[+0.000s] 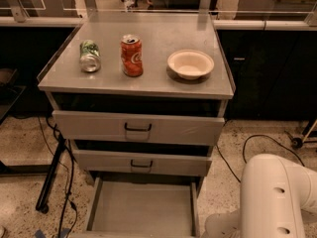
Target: Close bottom drawer
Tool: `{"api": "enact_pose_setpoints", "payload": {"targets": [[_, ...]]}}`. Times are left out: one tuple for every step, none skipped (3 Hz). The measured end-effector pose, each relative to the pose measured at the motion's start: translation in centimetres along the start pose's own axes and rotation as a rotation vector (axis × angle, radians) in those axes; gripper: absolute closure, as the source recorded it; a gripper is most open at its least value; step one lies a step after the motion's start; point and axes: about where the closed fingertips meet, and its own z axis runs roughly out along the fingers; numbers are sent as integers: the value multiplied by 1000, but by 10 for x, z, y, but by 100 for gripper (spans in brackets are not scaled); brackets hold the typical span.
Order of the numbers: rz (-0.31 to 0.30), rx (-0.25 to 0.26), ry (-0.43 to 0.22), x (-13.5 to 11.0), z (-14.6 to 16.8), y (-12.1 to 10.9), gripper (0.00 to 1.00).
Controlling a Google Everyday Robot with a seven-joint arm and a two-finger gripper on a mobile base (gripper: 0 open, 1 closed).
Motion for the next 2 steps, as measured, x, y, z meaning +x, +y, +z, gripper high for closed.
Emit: {"api": "enact_pose_setpoints", "payload": {"targets": [[46, -22, -33, -6, 7, -5, 100], [66, -29, -84, -24, 7, -10, 100]]}}
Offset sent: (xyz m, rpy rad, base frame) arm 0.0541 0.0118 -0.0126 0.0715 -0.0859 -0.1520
